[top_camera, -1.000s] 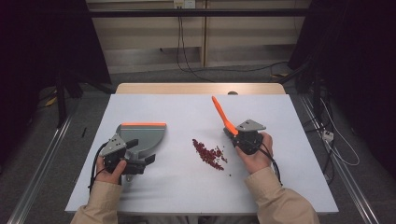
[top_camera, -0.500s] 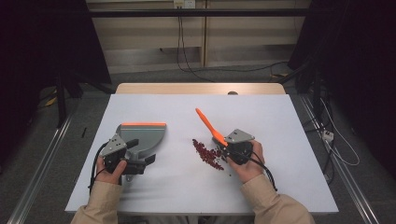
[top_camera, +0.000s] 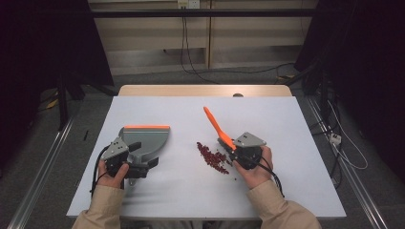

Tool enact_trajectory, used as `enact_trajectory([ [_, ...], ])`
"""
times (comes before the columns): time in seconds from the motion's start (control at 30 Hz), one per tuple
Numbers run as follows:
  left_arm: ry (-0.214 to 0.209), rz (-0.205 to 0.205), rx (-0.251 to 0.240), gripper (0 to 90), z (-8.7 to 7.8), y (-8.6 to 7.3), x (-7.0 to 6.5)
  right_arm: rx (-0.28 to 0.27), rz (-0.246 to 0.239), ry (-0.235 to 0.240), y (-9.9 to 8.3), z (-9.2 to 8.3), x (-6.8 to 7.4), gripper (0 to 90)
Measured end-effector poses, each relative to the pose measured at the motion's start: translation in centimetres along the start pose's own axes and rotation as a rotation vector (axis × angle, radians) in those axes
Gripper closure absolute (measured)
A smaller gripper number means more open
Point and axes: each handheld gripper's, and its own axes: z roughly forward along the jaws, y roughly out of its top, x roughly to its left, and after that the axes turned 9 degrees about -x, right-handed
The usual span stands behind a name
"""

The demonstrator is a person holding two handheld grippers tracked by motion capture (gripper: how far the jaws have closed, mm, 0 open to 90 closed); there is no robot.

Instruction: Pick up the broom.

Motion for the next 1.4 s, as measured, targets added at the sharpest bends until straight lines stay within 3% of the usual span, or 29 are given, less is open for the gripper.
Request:
enact_trajectory([
  [0.17,0.001,0.003,0.004,5.2,0.0,0.0,0.0,-0.004,0.041,0.0,-0.5,-1.7,0.0,71.3],
  [0.4,-0.003,0.004,0.006,5.2,0.1,0.0,-0.2,-0.093,0.094,0.049,-0.6,-4.1,2.1,71.3],
  [0.47,-0.004,0.004,0.008,5.2,0.1,0.0,-0.2,-0.099,0.109,0.063,-1.0,-4.0,2.6,71.3],
  [0.6,-0.007,0.002,0.004,5.2,0.1,0.0,-0.2,-0.074,0.09,0.063,-2.0,-2.9,3.2,71.3],
  [0.7,-0.004,0.001,0.007,5.2,0.1,0.0,-0.1,-0.088,0.075,0.056,-1.8,-2.3,3.2,71.3],
  [1.0,0.0,-0.003,0.009,5.2,0.1,-0.1,0.1,-0.097,0.082,0.041,-0.7,1.2,2.6,71.3],
  [1.17,-0.001,-0.006,0.01,5.2,0.1,-0.1,0.2,-0.105,0.099,0.056,0.1,1.4,1.8,71.3],
  [1.33,-0.004,-0.003,0.016,5.2,0.3,-0.1,0.1,-0.123,0.119,0.136,1.2,2.0,-1.0,71.2],
  [1.4,-0.004,-0.005,0.014,5.2,0.3,-0.1,0.1,-0.125,0.095,0.177,1.4,2.9,-2.1,71.3],
])
